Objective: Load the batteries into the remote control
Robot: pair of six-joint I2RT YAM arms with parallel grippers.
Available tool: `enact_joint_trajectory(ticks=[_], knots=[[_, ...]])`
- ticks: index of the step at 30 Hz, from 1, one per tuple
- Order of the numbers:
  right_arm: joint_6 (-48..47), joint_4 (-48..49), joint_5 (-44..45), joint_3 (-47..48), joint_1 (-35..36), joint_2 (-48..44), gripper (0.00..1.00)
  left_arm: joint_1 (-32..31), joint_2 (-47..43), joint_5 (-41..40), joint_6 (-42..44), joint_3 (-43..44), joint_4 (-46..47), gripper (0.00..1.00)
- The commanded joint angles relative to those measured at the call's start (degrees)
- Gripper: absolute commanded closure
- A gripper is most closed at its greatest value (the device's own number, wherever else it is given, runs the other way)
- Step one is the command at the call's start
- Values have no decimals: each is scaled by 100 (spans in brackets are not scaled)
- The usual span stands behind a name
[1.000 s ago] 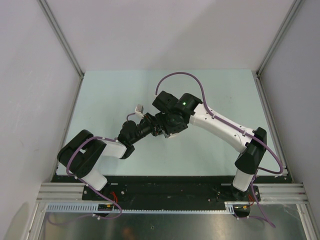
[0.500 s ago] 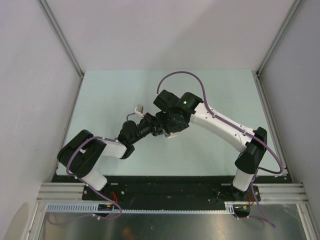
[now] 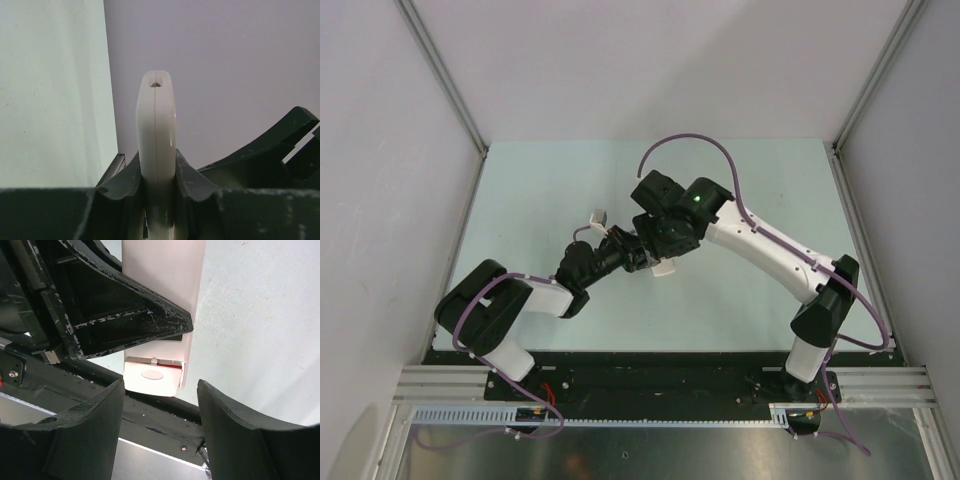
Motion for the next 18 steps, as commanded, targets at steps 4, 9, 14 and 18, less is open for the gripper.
enact_joint_trajectory(ticks=[4,9,14,18], knots=[[117,9,-12,354,-127,-433,35,-26,29,-28,16,140,254,100],[458,997,-555,-540,-644,-1266,35,-18,-14,-20,-1,140,246,100],[951,2363,-1961,-2351,-1242,-2181,32,0,-93,42,-37,113,193,100],[1171,3267,-2507,-3046,-1375,-2647,27,35,-190,68,-54,104,123,100]])
